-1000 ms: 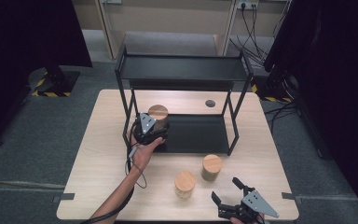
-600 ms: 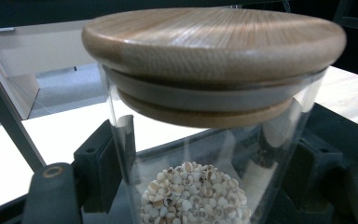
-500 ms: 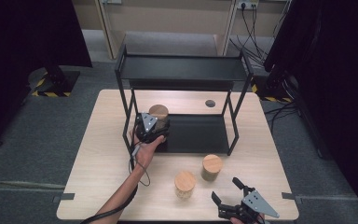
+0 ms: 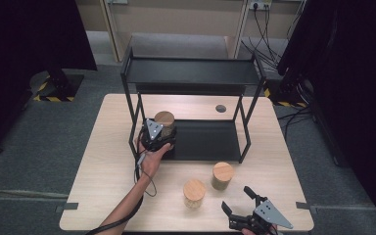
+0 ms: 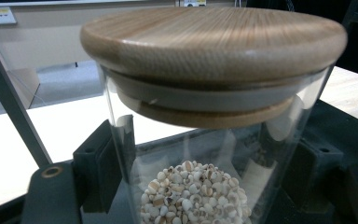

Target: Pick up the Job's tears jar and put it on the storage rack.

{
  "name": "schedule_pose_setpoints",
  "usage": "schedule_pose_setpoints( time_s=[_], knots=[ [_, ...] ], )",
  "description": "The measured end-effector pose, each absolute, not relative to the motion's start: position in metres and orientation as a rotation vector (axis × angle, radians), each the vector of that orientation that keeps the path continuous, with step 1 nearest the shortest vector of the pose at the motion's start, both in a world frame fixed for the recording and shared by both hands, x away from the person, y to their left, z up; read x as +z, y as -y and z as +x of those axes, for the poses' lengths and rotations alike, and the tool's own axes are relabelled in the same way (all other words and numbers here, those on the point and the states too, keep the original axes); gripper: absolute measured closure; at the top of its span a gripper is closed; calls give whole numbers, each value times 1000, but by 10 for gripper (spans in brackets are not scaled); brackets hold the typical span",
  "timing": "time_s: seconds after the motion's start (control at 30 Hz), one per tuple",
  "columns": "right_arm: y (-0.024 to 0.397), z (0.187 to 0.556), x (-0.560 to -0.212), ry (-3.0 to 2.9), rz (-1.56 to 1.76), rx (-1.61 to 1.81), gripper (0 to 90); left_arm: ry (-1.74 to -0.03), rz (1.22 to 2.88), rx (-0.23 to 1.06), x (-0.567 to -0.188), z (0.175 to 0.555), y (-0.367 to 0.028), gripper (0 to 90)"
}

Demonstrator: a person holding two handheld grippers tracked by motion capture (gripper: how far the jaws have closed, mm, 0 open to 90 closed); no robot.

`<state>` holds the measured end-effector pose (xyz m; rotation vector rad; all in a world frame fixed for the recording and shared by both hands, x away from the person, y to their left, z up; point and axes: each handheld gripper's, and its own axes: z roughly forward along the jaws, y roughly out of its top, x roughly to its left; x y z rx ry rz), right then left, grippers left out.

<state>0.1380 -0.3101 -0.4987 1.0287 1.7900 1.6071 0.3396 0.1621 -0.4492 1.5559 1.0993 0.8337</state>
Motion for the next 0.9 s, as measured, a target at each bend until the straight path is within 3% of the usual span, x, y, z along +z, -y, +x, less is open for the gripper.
schedule_pose_setpoints(
  time_s=[0.1, 0.37, 0.9],
  knots=[
    [310, 138, -499, -1789, 1027, 1607, 24, -1112, 1556, 841, -448, 338, -160, 232],
    [310, 137, -499, -1785, 1027, 1611, 24, -1154, 1550, 850, -448, 329, -156, 22],
    [310, 137, -499, -1783, 1026, 1613, 24, -1135, 1552, 828, -441, 309, -162, 16]
  ],
)
